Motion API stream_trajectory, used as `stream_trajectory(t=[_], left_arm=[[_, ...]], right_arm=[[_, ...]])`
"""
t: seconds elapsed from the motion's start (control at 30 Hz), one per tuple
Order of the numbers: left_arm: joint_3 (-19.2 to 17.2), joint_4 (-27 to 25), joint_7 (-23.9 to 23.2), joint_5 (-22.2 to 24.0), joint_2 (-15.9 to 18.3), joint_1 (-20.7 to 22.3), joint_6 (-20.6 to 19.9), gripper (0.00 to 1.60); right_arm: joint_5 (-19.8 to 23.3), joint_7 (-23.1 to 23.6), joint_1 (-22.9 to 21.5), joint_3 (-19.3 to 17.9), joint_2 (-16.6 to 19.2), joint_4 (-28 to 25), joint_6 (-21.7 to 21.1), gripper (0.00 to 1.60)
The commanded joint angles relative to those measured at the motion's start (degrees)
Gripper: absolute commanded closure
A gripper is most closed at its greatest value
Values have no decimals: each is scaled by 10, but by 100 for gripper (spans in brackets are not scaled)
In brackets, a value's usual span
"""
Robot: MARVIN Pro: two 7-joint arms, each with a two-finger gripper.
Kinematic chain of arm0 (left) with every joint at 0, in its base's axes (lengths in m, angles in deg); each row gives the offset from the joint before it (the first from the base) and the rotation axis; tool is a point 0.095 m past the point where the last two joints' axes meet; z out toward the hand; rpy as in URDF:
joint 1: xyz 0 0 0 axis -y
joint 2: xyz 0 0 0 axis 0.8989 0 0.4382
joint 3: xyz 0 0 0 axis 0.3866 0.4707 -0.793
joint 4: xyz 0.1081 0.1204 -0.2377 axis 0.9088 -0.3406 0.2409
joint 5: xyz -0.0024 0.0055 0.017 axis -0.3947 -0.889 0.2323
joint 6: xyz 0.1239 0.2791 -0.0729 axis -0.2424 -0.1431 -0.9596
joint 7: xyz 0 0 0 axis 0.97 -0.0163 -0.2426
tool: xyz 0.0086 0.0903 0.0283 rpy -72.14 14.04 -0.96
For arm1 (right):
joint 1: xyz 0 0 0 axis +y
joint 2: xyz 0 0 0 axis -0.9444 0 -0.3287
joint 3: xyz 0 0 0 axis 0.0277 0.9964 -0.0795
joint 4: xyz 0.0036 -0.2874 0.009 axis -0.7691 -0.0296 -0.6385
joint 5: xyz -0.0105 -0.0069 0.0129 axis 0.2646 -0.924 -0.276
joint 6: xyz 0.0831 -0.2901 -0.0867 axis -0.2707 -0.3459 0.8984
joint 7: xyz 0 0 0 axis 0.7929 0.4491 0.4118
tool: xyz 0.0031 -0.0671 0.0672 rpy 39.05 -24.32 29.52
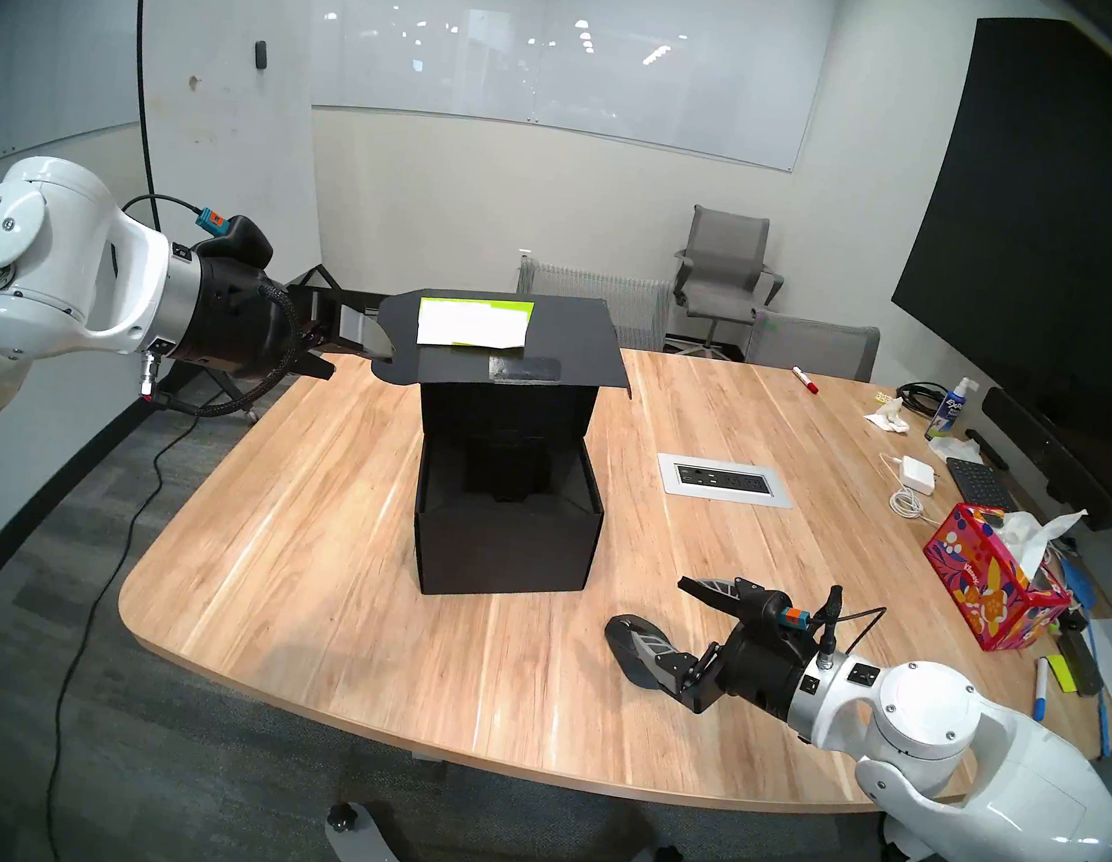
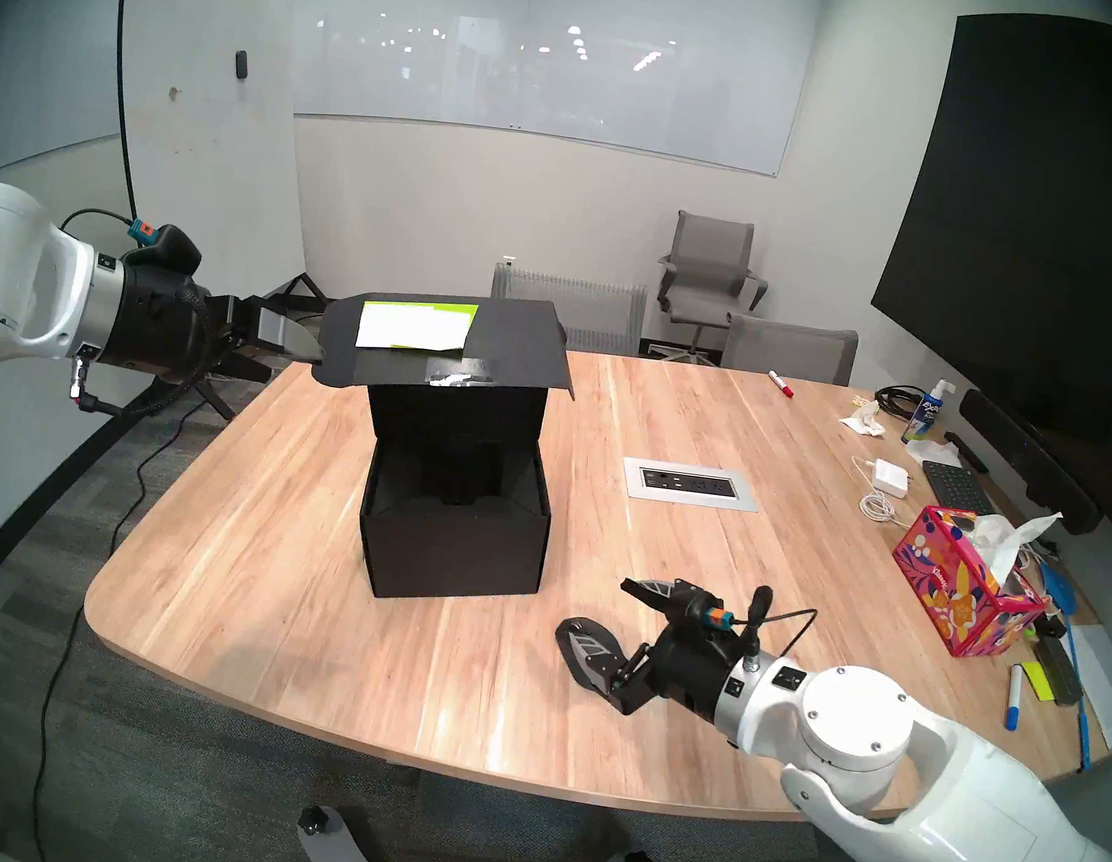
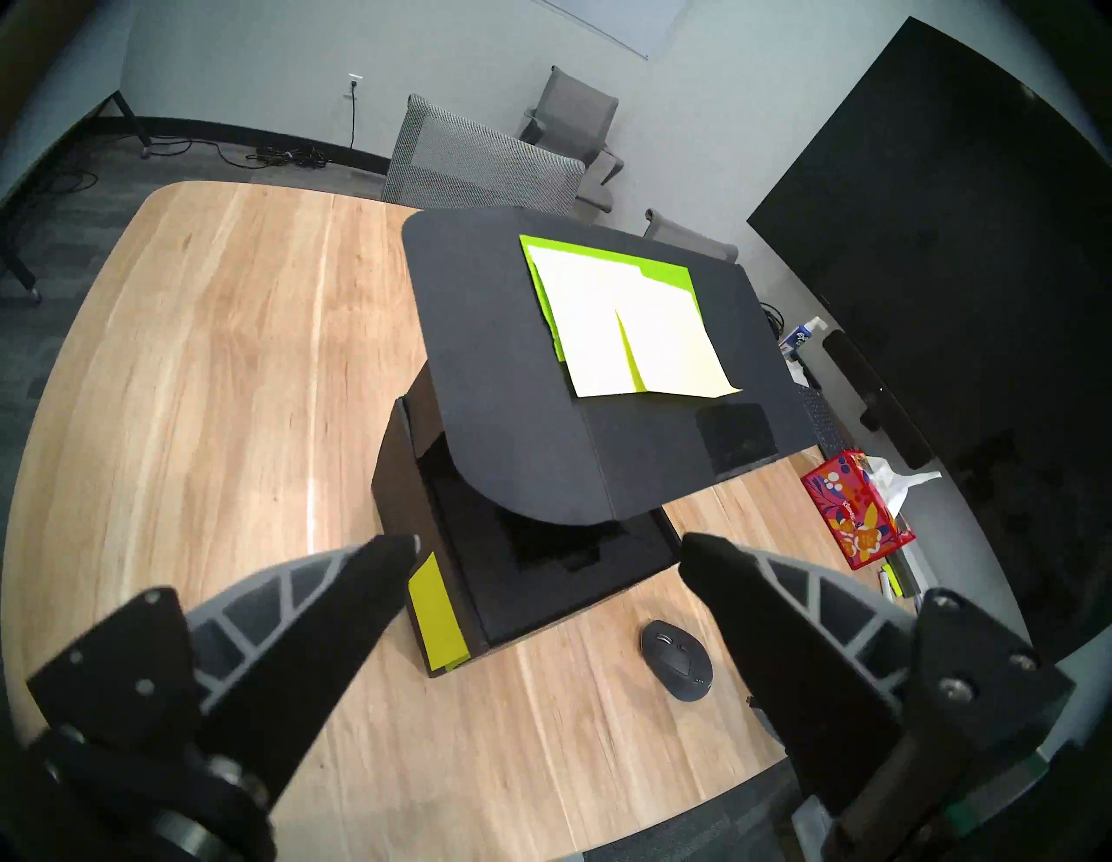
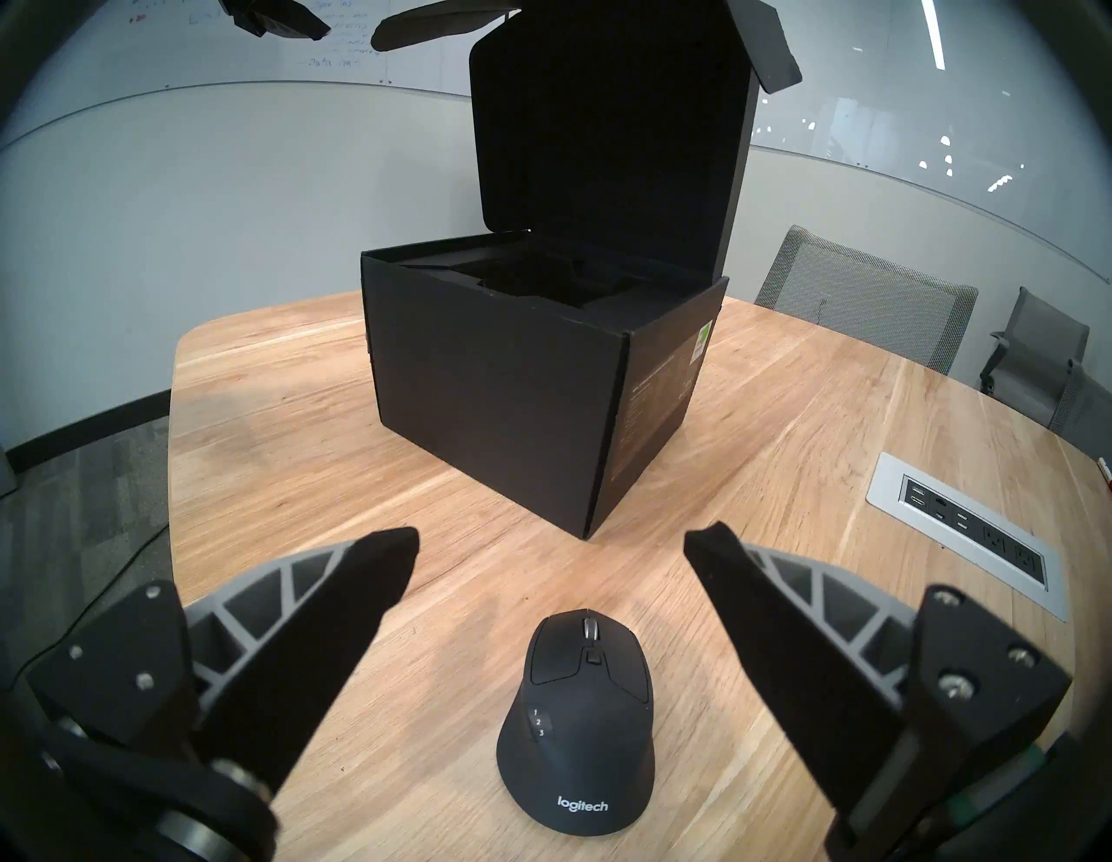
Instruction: Open the box and place the mouse inside
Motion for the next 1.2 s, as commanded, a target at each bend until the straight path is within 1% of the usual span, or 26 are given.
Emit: stream_trajectory(t=[0.0, 0.03, 0.07, 0.1, 0.13, 0.2, 0.27, 0.33, 0.5, 0.63, 0.77, 0.8, 0.87, 0.9, 0.93, 1.07, 1.1, 1.17], left_arm=[[-59, -37, 3, -9, -22, -67, -7, 0], [-66, -42, 5, -12, -27, -73, -9, 0], [-84, -53, 10, -16, -38, -90, -12, 0], [-89, -59, 13, -18, -45, -95, -13, 0], [-89, -59, 13, -18, -45, -95, -13, 0], [-102, -71, 17, -23, -51, -112, -10, 0], [-98, -82, 25, -28, -57, -114, -5, 0], [-84, -92, 36, -31, -56, -109, 7, 0], [-34, -106, 53, -34, -43, -80, 38, 0], [9, -117, 71, -39, -40, -51, 63, 0], [59, -123, 90, -50, -45, -12, 88, 0], [61, -125, 91, -57, -48, -13, 95, 0], [87, -125, 103, -65, -59, 7, 102, 0], [88, -126, 103, -71, -64, 5, 106, 0], [100, -124, 108, -75, -71, 16, 107, 0], [122, -120, 121, -89, -94, 36, 112, 0], [138, -115, 131, -98, -110, 50, 112, 0], [143, -113, 135, -101, -116, 55, 112, 0]], right_arm=[[-1, 1, -4, -2, -1, -8, 5, 0], [-1, 1, -4, -2, -1, -8, 5, 0], [-1, 1, -4, -2, -1, -8, 5, 0], [-1, 1, -4, -2, -1, -8, 5, 0], [-1, 1, -4, -2, -1, -8, 5, 0], [-1, 1, -4, -2, -1, -8, 5, 0], [-1, 1, -4, -2, -1, -8, 5, 0], [-1, 1, -3, -2, -1, -8, 5, 0], [-1, 1, -3, -2, -1, -8, 5, 0], [-1, 1, -4, -2, -1, -8, 5, 0], [-1, 1, -4, -2, -1, -8, 5, 0], [-1, 1, -4, -2, -1, -8, 5, 0], [-1, 1, -4, -2, -1, -8, 4, 0], [-1, 1, -4, -2, -1, -8, 4, 0], [-1, 1, -4, -2, -1, -8, 4, 0], [-1, 1, -4, -2, -1, -8, 4, 0], [-1, 1, -4, -2, -1, -8, 4, 0], [-1, 1, -4, -2, -1, -8, 4, 0]])
